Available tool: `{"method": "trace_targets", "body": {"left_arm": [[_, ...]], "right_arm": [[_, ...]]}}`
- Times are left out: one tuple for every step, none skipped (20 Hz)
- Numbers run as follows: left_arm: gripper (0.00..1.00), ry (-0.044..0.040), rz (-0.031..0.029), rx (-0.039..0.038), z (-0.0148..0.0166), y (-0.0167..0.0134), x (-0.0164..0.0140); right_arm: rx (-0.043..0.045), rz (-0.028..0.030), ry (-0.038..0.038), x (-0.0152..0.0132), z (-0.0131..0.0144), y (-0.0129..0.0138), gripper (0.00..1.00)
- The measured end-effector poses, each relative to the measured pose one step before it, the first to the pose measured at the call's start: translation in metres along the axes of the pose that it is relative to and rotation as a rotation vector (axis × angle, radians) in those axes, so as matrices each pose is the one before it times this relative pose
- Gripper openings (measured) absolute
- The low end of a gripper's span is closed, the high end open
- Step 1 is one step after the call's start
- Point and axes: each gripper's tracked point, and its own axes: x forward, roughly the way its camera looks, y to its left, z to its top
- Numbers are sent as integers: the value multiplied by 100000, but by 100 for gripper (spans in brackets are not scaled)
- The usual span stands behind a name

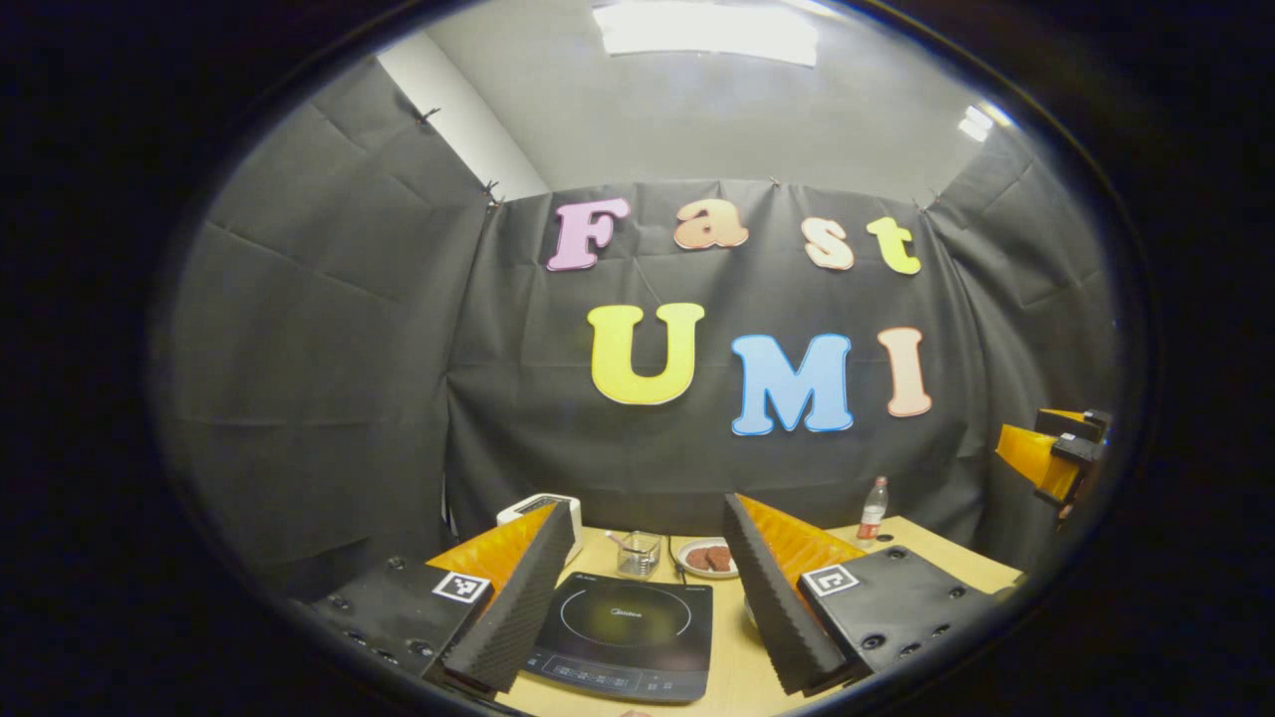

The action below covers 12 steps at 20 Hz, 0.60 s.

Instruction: First push the handle of the pot to place it horizontally, then grasp the pot with both hands and set it on the induction cooktop.

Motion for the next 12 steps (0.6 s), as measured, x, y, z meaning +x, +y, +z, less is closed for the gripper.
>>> {"method": "trace_targets", "body": {"left_arm": [[100,65,-301,30,24,-42,48],[100,-33,-165,-6,13,77,90],[98,-83,-103,-70,-32,55,65],[100,8,-190,-222,-84,105,46],[100,22,-263,-231,-5,87,74],[100,127,-98,-225,-117,185,93],[100,144,-129,-183,22,138,127],[100,86,-144,-128,-204,143,42],[98,-15,-167,-135,39,186,130],[100,-143,-249,-128,-56,166,187],[100,-120,-222,-26,43,136,161],[98,-7,-222,22,-114,355,152]], "right_arm": [[112,66,272,21,-13,95,96],[-87,26,106,143,-27,79,96],[-98,204,-224,2,123,132,96],[-106,-75,-129,-52,-20,83,96],[-237,-113,-18,85,80,98,96],[-296,-68,13,-74,-106,217,96],[-282,-86,325,50,-63,205,96],[-115,44,499,67,-168,128,96],[-62,19,563,58,-76,288,100],[-12,-9,463,72,-115,209,100],[87,-113,345,156,-60,210,96],[243,-27,297,98,-97,343,96]]}}
